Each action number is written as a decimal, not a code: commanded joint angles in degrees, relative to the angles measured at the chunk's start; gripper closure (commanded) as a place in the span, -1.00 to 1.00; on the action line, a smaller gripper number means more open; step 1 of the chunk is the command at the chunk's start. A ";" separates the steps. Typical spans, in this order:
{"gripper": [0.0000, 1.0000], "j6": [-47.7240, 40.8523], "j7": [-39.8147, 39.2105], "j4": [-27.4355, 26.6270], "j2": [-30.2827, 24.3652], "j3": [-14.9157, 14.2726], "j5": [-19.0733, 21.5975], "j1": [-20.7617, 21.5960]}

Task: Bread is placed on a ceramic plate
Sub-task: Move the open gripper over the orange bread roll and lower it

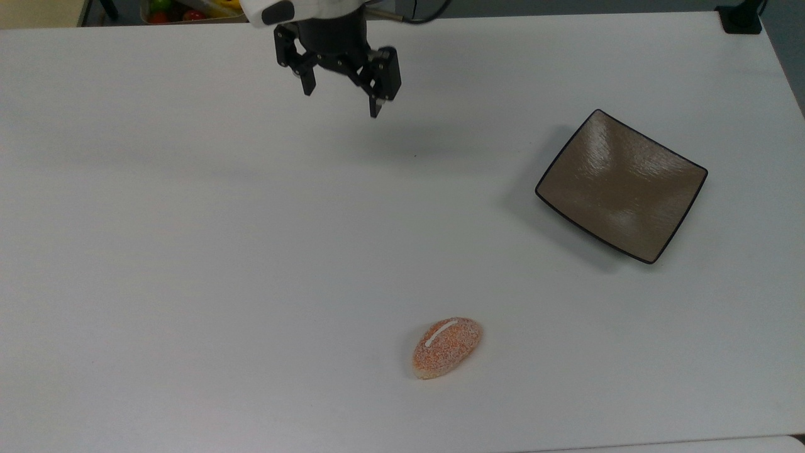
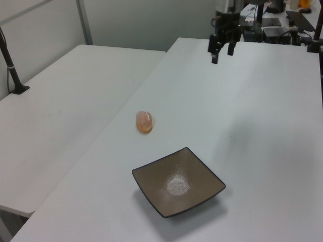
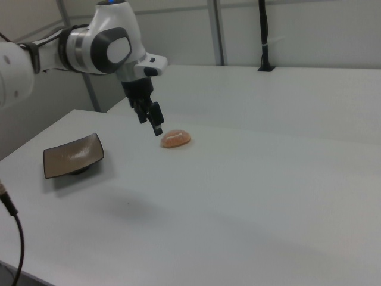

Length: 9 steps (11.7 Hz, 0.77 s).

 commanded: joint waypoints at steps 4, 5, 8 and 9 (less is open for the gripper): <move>-1.00 15.60 23.80 9.83 11.89 -0.22 -0.12 2.99; -1.00 18.84 25.11 9.84 12.60 -0.22 -0.21 3.26; -1.00 24.23 31.87 12.72 17.16 -0.48 -2.04 4.22; -1.00 24.67 33.98 14.91 19.18 -0.39 -3.44 4.40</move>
